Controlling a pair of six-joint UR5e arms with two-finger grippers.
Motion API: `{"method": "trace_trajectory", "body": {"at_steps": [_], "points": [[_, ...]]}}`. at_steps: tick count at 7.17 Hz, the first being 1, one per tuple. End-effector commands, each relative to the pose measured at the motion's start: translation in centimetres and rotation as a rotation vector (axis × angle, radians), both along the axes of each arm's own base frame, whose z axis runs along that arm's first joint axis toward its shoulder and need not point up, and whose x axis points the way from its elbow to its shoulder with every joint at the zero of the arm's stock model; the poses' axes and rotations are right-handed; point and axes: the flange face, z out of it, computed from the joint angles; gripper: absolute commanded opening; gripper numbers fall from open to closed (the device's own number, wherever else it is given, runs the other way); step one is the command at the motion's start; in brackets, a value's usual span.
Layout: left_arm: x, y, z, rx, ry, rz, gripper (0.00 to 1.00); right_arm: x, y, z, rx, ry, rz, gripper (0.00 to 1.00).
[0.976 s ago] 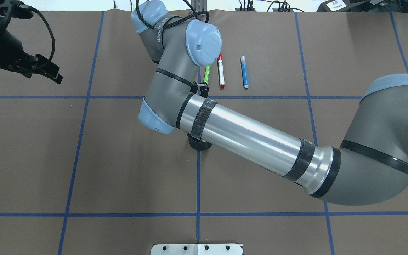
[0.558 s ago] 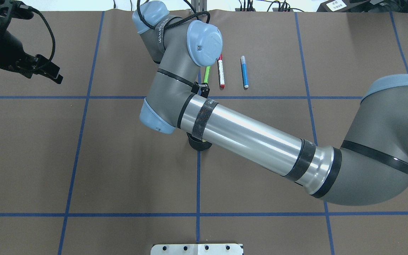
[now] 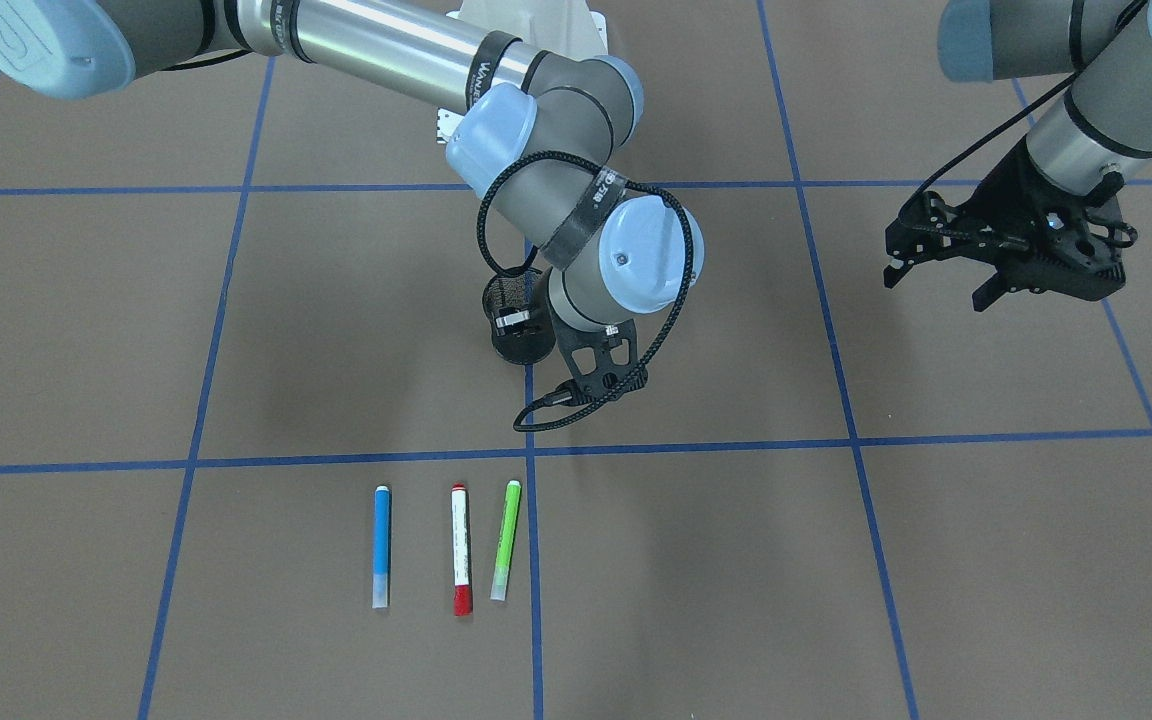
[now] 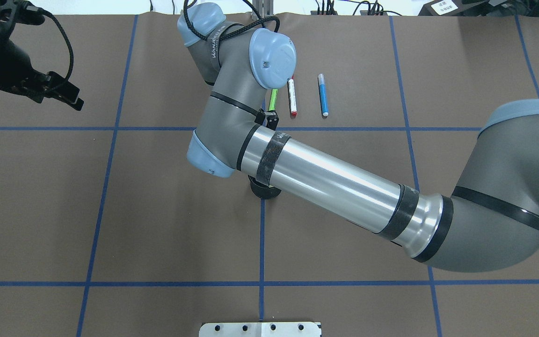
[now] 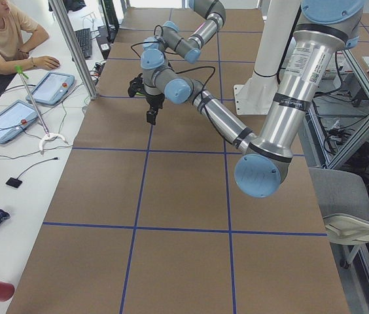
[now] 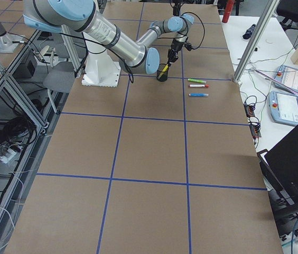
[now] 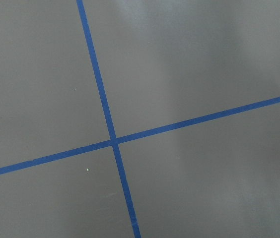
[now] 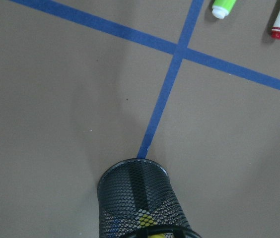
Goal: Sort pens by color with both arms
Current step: 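Lower the right gripper onto the yellow highlighter in the cup and grasp it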
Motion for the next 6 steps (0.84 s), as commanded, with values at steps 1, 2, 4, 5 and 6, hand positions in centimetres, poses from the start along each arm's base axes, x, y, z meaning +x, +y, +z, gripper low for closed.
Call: {"method": "trace_trajectory", "body": {"at_steps": [1,2,4,5,6], "points": [[0.0,0.0,-0.1,0.000,0.002,0.000,0.99,1.2,0.4,-1.0,0.026,-0.020,0.006,0.00],[0.0,0.0,-0.2,0.002,0.002,-0.001,0.99,2.6,0.7,-2.3,0.029,-0.024,0.014,0.00],[-0.1,0.1,-0.3,0.004,0.004,0.000,0.99,6.8,1.8,-5.9,0.054,-0.026,0.040,0.00],[-0.2,0.4,-0.7,0.006,0.006,-0.003,0.99,8.8,1.7,-7.7,0.069,-0.053,0.070,0.00],[-0.1,0.5,-0.8,-0.023,0.014,-0.025,0.99,10.4,1.3,-8.8,0.054,-0.057,0.156,0.00]]}}
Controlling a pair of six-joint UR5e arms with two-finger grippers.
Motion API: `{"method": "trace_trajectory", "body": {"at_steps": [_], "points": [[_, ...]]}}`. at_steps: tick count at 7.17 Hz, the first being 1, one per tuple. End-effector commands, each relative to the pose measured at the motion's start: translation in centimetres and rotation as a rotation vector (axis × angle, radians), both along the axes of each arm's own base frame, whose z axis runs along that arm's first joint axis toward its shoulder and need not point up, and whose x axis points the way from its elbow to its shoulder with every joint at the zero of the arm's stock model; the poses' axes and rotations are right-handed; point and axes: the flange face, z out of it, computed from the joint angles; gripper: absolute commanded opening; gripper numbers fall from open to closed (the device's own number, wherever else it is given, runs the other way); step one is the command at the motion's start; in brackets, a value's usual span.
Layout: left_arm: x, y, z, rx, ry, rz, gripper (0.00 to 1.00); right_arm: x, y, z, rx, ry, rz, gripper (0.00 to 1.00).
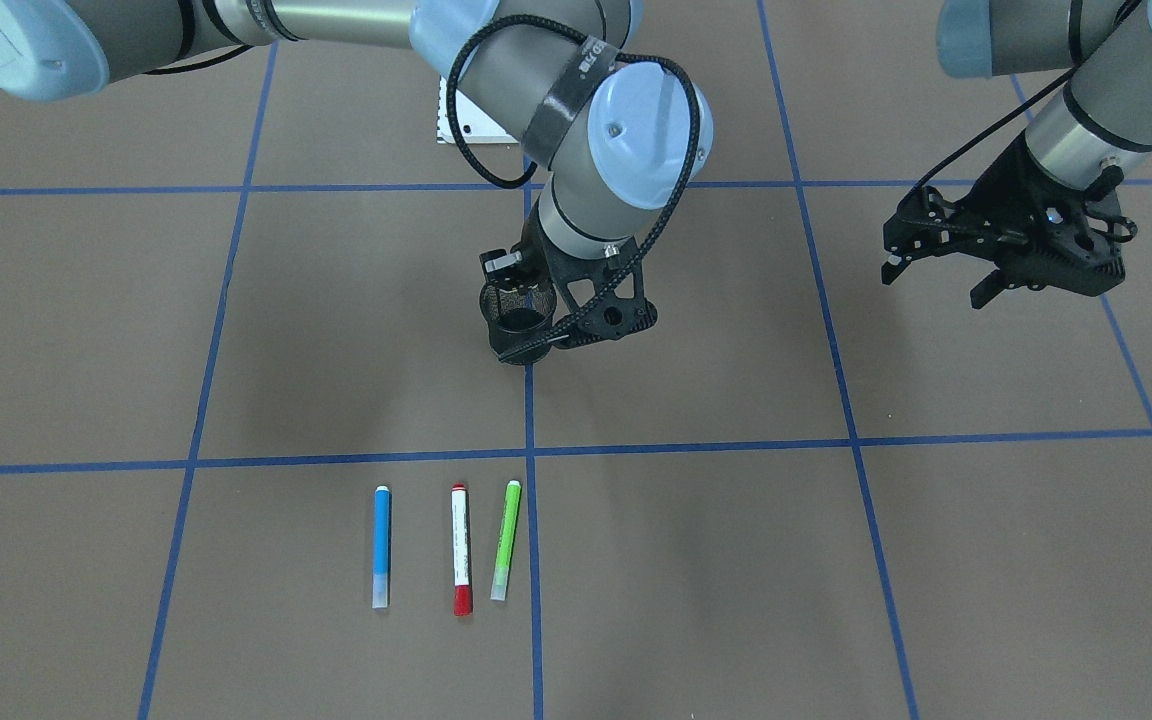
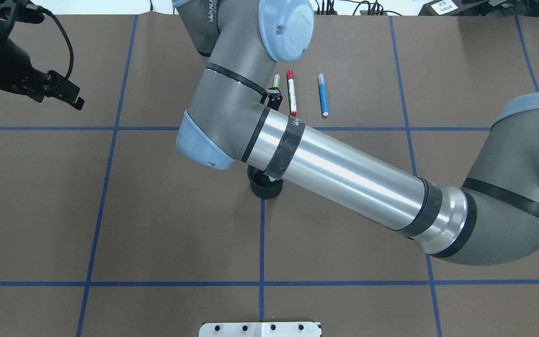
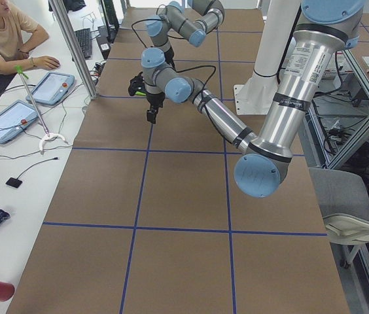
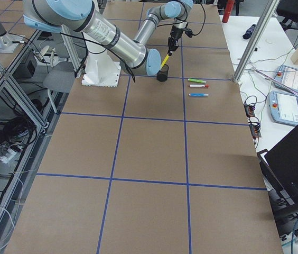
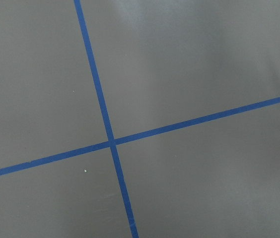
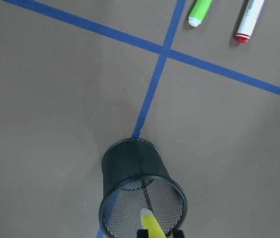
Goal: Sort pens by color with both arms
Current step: 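Lift the yellow highlighter out of the cup with the right gripper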
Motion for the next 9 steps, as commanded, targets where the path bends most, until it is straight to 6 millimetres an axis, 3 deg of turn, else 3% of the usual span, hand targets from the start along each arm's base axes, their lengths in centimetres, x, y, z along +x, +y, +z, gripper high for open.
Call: {"method": "trace_trajectory", "body": {"at_steps": [1,3,6,7,9], "points": [[0.0,0.3,-0.5,-0.026,0.011,-0.022,0.99,4.1,-0.7,-2.7,0.019,-0.021,0.137,0.00],[0.0,0.3,-0.3,-0.027,0.011,-0.022,0.99,5.3,-2.3,-3.7,0.094,-0.032,0.285,0.00],[-0.1,0.2,-0.1,-0.027,0.009,-0.024,0.99,4.6,-5.4,0.4,0.248,-0.136,0.501,0.00],[-0.1,0.2,-0.1,-0.027,0.009,-0.024,0.99,3.2,-5.5,3.4,0.335,-0.186,0.569,0.00],[-0.1,0.2,-0.1,-0.025,0.009,-0.024,0.99,-1.2,-4.9,6.1,0.441,-0.248,0.842,0.00]]}}
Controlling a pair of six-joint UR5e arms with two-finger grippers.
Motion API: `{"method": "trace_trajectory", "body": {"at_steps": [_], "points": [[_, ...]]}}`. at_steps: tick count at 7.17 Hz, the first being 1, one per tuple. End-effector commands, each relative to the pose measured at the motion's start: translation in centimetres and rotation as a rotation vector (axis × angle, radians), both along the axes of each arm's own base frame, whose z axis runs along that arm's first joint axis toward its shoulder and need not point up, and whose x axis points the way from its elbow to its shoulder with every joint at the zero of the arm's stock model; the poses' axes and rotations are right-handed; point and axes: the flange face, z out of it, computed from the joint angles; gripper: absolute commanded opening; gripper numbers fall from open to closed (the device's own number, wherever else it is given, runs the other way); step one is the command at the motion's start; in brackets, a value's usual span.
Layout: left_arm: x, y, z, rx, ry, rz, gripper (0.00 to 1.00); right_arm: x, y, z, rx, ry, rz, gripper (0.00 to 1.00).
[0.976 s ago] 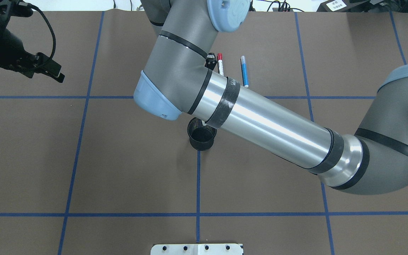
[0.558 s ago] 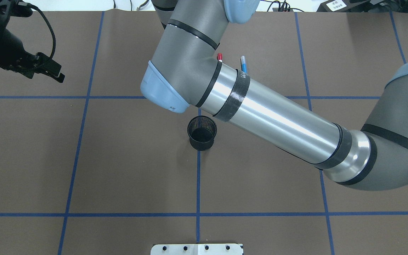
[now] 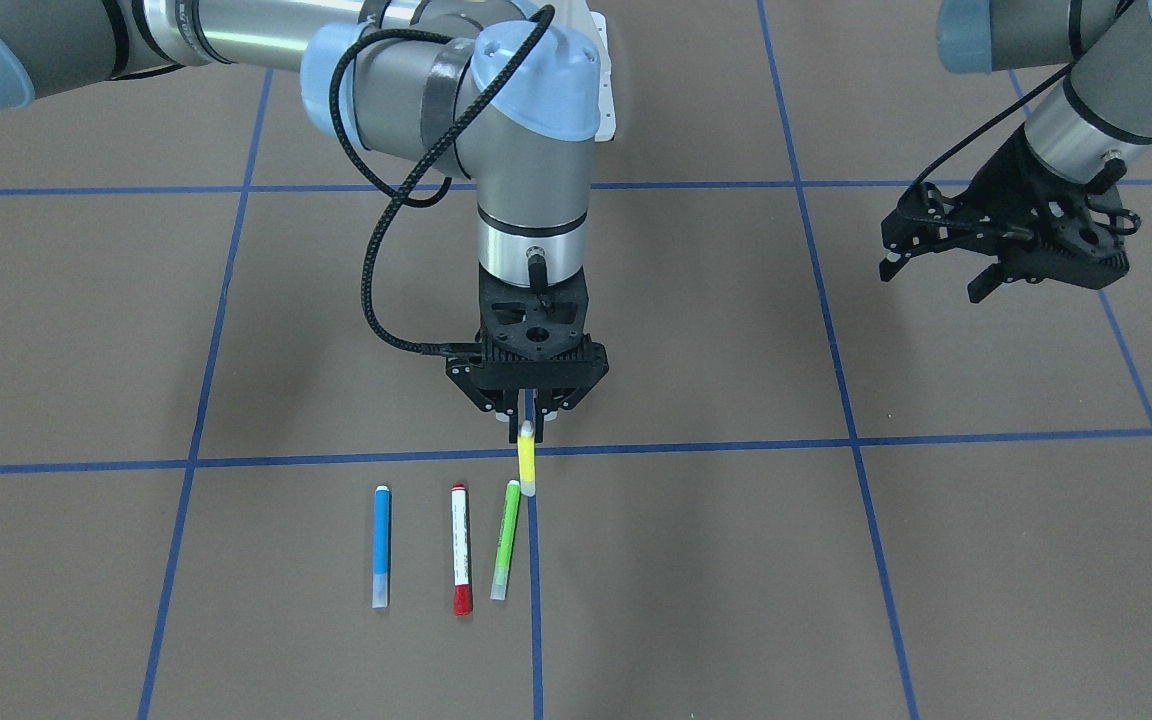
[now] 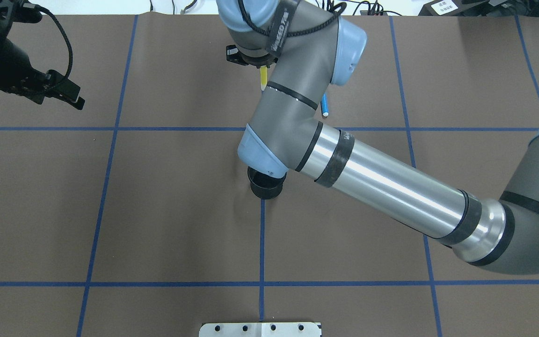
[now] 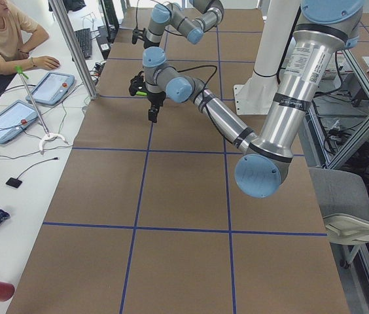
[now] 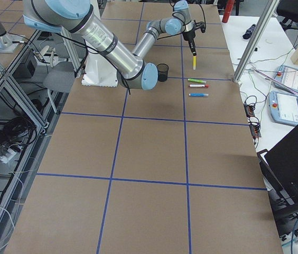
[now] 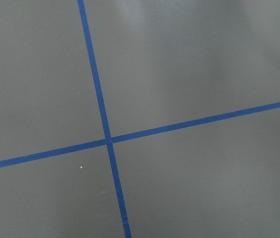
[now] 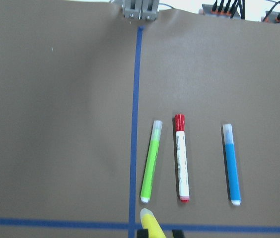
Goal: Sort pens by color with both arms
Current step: 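Lift the yellow highlighter out of the cup with the right gripper, then lay the yellow highlighter beside the green highlighter and release it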
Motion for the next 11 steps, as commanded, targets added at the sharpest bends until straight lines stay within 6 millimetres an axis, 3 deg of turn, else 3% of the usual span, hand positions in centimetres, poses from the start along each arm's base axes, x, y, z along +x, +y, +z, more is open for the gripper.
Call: {"method": "trace_trajectory", "body": {"at_steps": [1,2,4,5,7,9,11], "points": [[0.0,0.0,0.0,0.000,0.001,0.001,0.99,-3.9,1.0,2.0,0.081,-0.041,0.257,0.00],[0.0,0.0,0.0,0.000,0.001,0.001,0.99,-5.5,1.4,1.7,0.108,-0.031,0.352,0.00],[0.0,0.0,0.0,0.000,0.001,0.000,0.99,-10.4,-0.3,1.0,0.105,0.024,0.499,0.00],[0.1,0.1,0.0,0.000,0.001,0.001,0.99,-11.6,-0.5,1.3,0.119,0.054,0.526,0.00],[0.2,0.0,0.0,0.000,0.002,0.005,0.99,-14.3,-0.1,3.9,0.137,0.119,0.564,0.00],[0.3,0.1,0.0,-0.012,0.019,0.019,0.99,-17.0,2.9,4.6,0.146,0.132,0.523,0.17],[0.4,0.1,0.1,-0.013,0.018,0.021,0.99,-17.5,3.5,4.7,0.161,0.139,0.526,0.32]]}}
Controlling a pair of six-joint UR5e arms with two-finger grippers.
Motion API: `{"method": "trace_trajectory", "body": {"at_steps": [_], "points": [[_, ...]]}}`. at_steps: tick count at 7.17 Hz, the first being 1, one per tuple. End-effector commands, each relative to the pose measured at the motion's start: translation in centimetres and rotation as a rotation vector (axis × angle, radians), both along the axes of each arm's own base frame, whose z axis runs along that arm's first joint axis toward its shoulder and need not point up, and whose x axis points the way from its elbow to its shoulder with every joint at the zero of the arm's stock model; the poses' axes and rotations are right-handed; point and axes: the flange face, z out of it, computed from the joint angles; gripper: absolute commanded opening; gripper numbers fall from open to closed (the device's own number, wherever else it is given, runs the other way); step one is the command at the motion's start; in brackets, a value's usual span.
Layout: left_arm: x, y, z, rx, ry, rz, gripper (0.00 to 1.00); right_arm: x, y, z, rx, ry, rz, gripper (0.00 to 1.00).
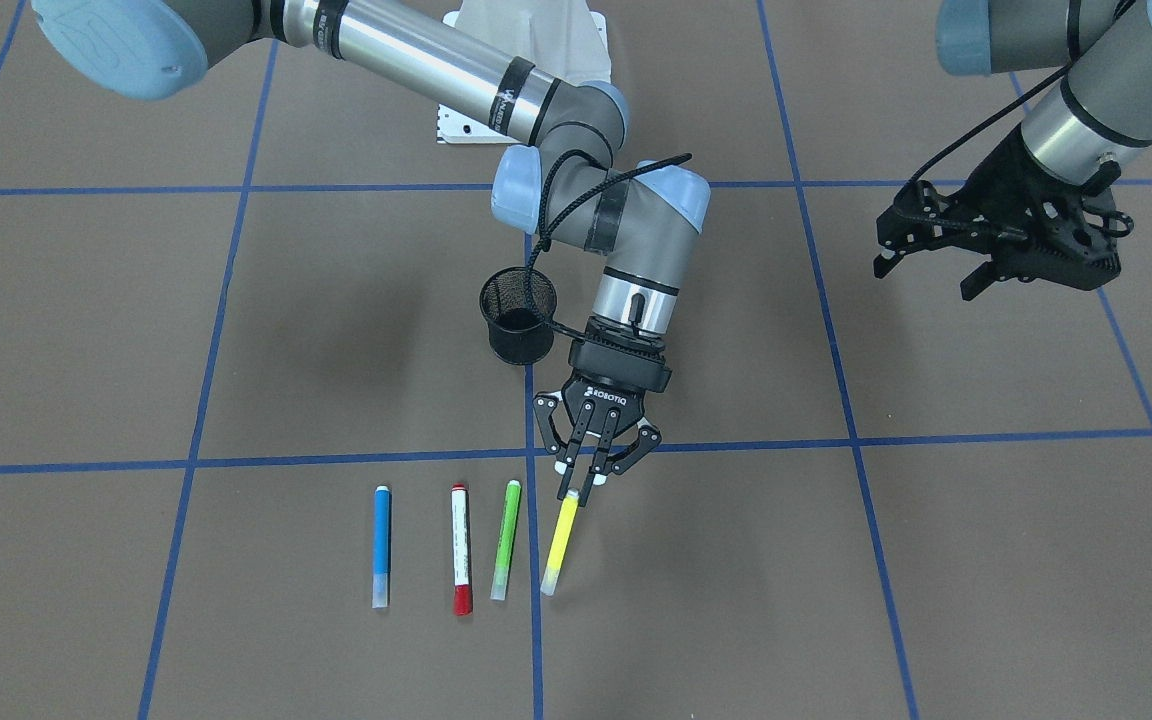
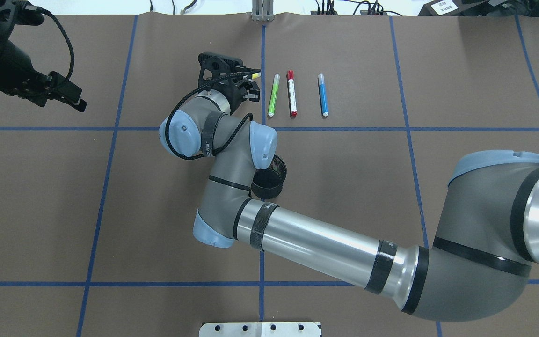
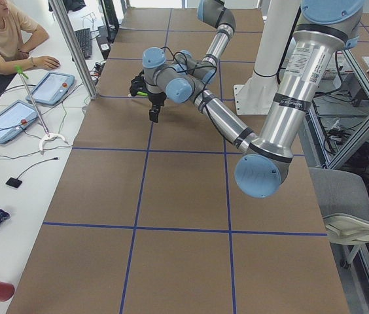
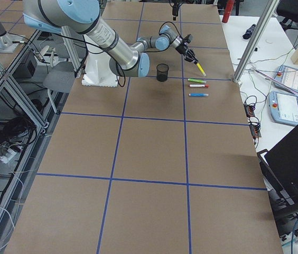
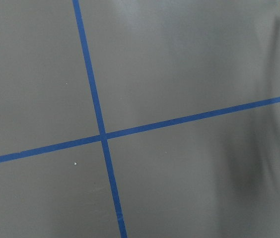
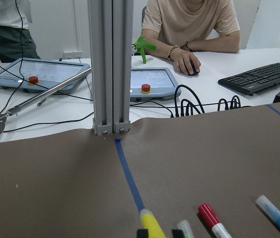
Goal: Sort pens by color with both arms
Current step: 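Lay the yellow highlighter beside the green highlighter and release it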
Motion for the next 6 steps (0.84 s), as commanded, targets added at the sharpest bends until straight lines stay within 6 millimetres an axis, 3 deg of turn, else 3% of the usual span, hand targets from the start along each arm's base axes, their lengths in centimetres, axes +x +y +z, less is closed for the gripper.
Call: {"method": "trace_trajectory", "body": {"at_steps": [1,3,4,6], "points": [[0.0,0.0,0.0,0.000,0.002,0.002,0.99,-0.4,0.4,0.1,0.006,0.008,-0.003,0.42],[0.0,0.1,-0.1,0.001,0.002,0.002,0.99,-0.4,0.4,0.2,0.006,0.013,-0.006,0.75],[0.0,0.0,0.0,0.000,0.002,0.002,0.99,-0.4,0.4,0.0,0.007,0.011,-0.006,0.97],[0.0,0.1,-0.2,0.001,0.002,0.002,0.99,0.2,0.0,-1.6,-0.037,-0.046,-0.045,0.98]]}}
